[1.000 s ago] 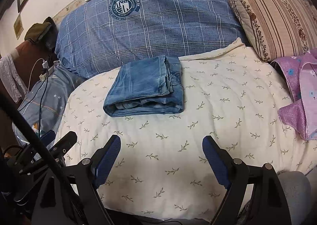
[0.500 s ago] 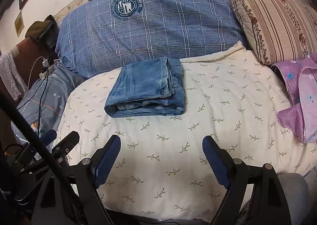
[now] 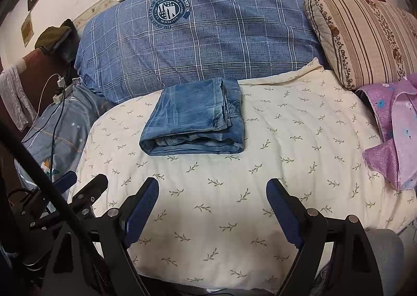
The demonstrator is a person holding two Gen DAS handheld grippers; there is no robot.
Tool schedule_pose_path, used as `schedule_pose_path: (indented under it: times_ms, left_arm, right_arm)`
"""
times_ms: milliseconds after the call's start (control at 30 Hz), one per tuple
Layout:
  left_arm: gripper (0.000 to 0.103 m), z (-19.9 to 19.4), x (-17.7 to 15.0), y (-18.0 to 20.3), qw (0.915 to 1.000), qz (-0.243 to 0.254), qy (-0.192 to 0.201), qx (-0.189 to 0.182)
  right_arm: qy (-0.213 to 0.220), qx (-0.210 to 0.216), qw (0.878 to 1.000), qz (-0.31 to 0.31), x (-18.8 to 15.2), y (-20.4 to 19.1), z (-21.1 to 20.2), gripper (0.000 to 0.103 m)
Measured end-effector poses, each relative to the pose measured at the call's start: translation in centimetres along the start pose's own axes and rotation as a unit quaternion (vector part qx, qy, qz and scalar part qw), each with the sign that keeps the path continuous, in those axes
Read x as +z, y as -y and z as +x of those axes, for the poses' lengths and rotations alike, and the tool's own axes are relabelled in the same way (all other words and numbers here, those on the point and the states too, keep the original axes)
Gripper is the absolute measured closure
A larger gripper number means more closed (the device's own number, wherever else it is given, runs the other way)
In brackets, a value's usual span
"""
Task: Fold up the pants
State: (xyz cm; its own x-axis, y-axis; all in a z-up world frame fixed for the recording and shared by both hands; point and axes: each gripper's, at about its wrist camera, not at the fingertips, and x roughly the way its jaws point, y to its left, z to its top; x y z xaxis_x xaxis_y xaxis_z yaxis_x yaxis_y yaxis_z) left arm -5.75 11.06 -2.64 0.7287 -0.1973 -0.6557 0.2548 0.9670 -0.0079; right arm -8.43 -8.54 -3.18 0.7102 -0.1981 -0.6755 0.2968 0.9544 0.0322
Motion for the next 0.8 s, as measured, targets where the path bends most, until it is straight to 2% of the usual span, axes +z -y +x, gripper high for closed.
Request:
schedule_pose_path:
  times_ms: [800]
  left_arm:
    - [0.04,-0.05,-0.11,0.18,1.0,-0.002,-0.002,0.001]
  right_arm:
    - [-0.001,-0.002,1.0,0.001,-0.17,-0.02,0.12,0.017]
